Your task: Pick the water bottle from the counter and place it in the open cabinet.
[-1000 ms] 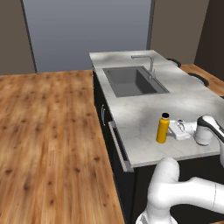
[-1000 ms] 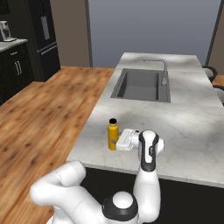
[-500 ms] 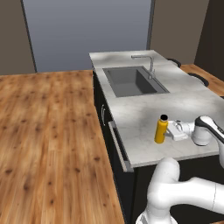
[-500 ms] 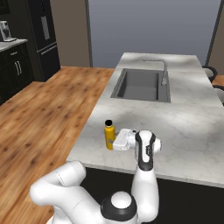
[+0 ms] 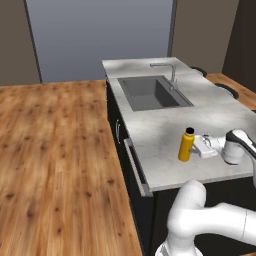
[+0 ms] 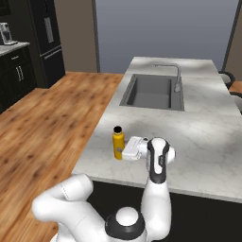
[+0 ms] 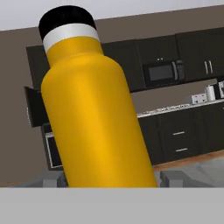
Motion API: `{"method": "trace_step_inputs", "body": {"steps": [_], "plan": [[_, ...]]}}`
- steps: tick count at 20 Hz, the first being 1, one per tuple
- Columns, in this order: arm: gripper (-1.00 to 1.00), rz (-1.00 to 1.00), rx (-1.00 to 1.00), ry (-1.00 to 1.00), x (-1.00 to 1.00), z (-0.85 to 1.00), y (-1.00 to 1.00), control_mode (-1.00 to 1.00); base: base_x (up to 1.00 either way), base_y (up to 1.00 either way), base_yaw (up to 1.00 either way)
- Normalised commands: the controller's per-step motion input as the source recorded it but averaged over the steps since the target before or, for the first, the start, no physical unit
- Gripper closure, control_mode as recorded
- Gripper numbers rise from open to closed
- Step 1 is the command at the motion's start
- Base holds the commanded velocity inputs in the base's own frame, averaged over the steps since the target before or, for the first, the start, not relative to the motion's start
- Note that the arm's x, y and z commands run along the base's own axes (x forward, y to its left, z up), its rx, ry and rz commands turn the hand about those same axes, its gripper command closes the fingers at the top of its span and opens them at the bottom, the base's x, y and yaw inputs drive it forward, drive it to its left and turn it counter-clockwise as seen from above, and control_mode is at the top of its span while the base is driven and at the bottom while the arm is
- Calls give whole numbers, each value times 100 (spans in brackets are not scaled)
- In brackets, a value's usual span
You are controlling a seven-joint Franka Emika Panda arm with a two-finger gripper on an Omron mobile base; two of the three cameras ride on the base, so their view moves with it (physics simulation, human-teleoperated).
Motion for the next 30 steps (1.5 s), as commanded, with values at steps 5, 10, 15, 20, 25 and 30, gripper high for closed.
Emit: {"method": "trace_step_inputs", "body": {"steps": [5,10,15,20,25,30], "plan": [[100,-4,4,2,-36,77,-16,-100,0,0,0],[100,-3,3,1,-45,81,-12,-100,0,0,0],[100,-2,0,0,-45,84,-2,-100,0,0,0],[100,-1,0,2,-42,85,0,-100,0,0,0],[100,0,0,1,-31,68,0,-100,0,0,0],[100,0,0,1,-18,43,7,-100,0,0,0]]}}
